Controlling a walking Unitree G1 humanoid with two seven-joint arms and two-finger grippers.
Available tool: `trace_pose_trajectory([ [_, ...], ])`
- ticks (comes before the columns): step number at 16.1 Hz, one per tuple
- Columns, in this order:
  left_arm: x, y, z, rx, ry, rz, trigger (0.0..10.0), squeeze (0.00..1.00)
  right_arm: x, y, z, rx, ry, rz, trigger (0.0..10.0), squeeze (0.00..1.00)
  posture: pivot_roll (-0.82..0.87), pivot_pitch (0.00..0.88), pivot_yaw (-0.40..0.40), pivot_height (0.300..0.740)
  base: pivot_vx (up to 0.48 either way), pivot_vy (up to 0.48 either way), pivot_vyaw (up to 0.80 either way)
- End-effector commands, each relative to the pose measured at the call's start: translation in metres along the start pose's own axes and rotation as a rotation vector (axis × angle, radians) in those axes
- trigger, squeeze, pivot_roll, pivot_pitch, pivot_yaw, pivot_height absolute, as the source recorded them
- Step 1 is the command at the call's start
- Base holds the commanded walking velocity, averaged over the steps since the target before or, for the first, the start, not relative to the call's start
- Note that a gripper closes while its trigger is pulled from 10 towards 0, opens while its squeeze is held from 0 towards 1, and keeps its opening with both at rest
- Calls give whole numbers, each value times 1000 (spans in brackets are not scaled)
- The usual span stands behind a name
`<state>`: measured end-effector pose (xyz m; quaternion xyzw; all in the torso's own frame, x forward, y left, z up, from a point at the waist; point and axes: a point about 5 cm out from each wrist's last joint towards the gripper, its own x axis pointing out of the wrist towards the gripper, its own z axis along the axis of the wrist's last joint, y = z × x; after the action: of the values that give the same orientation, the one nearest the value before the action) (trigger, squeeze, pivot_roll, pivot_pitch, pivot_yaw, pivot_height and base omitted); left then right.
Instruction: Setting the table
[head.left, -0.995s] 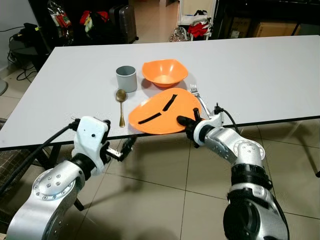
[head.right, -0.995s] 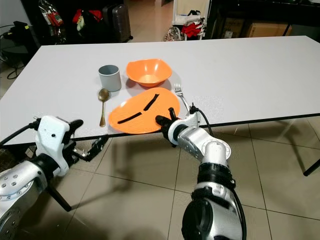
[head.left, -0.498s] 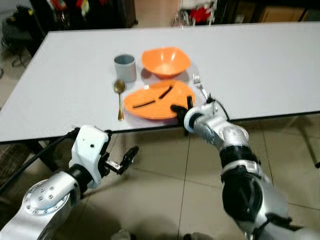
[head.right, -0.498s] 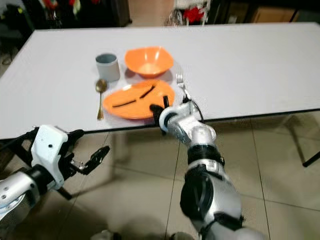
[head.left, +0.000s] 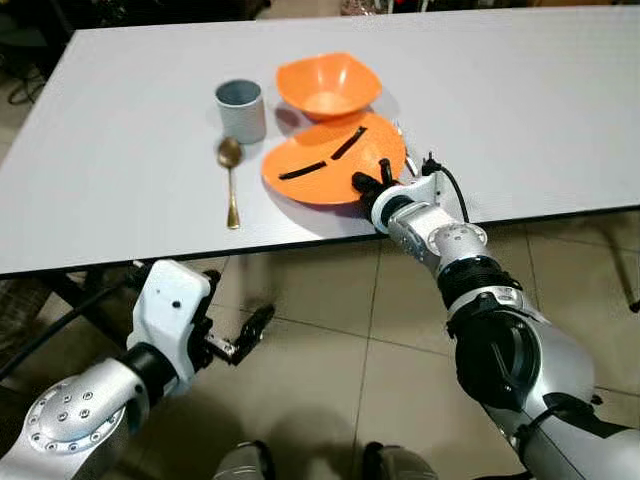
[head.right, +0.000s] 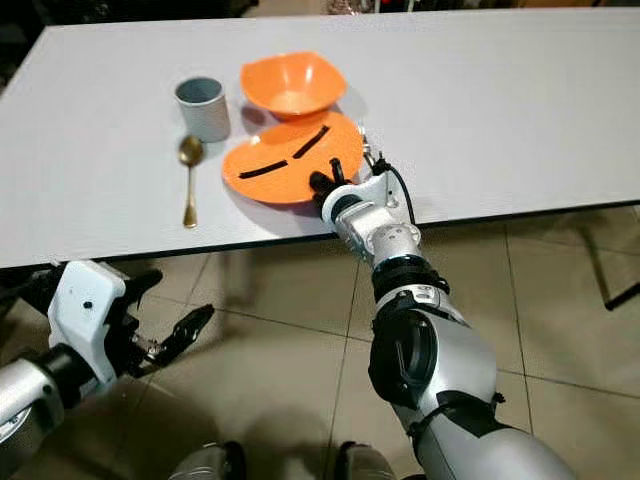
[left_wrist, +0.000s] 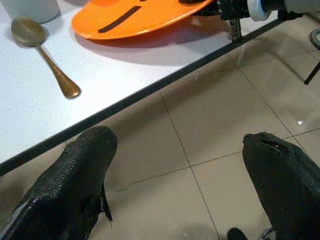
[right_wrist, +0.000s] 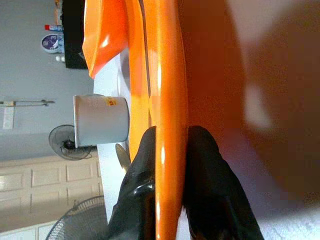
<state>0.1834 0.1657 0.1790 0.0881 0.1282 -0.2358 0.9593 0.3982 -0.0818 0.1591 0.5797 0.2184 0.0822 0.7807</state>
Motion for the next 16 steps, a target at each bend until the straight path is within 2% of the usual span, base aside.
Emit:
trace_pose_trajectory([
  [1, -4, -2, 2, 7, -1, 3, 10000, 0, 1, -6, -8, -25, 31, -38, 10000, 184, 22, 222, 9, 740, 0, 0, 0],
  [2, -5, -2, 2, 5, 1, 7, 10000, 0, 2, -5, -9, -17, 34, -28, 10000, 875, 21, 216, 6, 740, 0, 0, 0],
  [3, -5, -2, 3, 5, 2, 8, 10000, 0, 2, -5, -10, -18, 34, -25, 10000, 875, 21, 216, 6, 740, 0, 0, 0],
  [4, -4, -2, 3, 4, 1, 10, 10000, 0, 2, -6, -11, -16, 43, -21, 10000, 1000, 14, 204, 1, 740, 0, 0, 0],
  [9, 6, -3, 3, -2, -17, 4, 10000, 0, -2, -17, -10, 13, 77, -15, 10000, 1000, -10, 156, -2, 740, 0, 0, 0],
  [12, 17, -3, 4, 2, -29, -9, 10000, 0, -13, -28, -4, 25, 133, 3, 10000, 1000, -33, 106, 3, 740, 0, 0, 0],
  [15, 22, -3, 5, -1, -46, -10, 10000, 0, -32, -34, 4, 30, 135, 29, 10000, 1000, -44, 78, 13, 740, 0, 0, 0],
  [16, 25, -2, 5, -2, -52, -13, 10000, 0, -43, -35, 6, 24, 126, 50, 10000, 1000, -52, 60, 25, 740, 0, 0, 0],
])
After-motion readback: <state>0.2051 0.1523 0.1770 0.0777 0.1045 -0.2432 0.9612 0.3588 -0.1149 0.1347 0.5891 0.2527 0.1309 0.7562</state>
